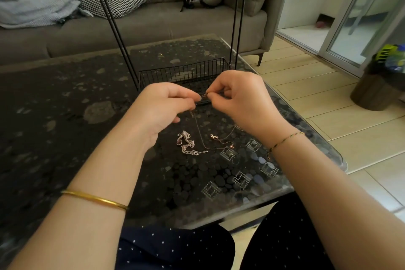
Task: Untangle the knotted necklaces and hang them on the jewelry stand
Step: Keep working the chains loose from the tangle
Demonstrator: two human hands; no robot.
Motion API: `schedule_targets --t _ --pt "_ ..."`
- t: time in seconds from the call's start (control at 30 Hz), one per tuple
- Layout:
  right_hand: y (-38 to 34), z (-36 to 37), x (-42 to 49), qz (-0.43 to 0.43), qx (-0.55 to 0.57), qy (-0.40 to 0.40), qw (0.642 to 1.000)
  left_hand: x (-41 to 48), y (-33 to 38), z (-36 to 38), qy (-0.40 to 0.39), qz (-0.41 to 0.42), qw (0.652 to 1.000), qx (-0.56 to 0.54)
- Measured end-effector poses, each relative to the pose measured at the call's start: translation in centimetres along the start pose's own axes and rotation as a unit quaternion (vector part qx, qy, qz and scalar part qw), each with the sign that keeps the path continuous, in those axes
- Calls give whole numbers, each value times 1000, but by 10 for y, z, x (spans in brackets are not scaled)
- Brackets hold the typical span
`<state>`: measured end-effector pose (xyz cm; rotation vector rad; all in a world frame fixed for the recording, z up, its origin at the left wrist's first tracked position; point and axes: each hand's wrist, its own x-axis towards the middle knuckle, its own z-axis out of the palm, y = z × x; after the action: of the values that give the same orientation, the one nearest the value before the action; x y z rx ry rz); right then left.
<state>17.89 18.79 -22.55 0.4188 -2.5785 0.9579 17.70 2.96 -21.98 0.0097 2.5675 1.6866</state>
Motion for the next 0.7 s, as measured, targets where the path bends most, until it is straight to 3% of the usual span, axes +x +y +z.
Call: schedule_targets --t 0.1,0.43,0.7 --pt "1 -1 -1 18 32 4 999 1 0 1 44 61 997 35" --pt "0 -1 -1 23 75 4 997 -1 3 4 19 53 994 -98" --pt "0 -1 -1 41 114 -4 993 -3 3 5 5 87 993 -79"
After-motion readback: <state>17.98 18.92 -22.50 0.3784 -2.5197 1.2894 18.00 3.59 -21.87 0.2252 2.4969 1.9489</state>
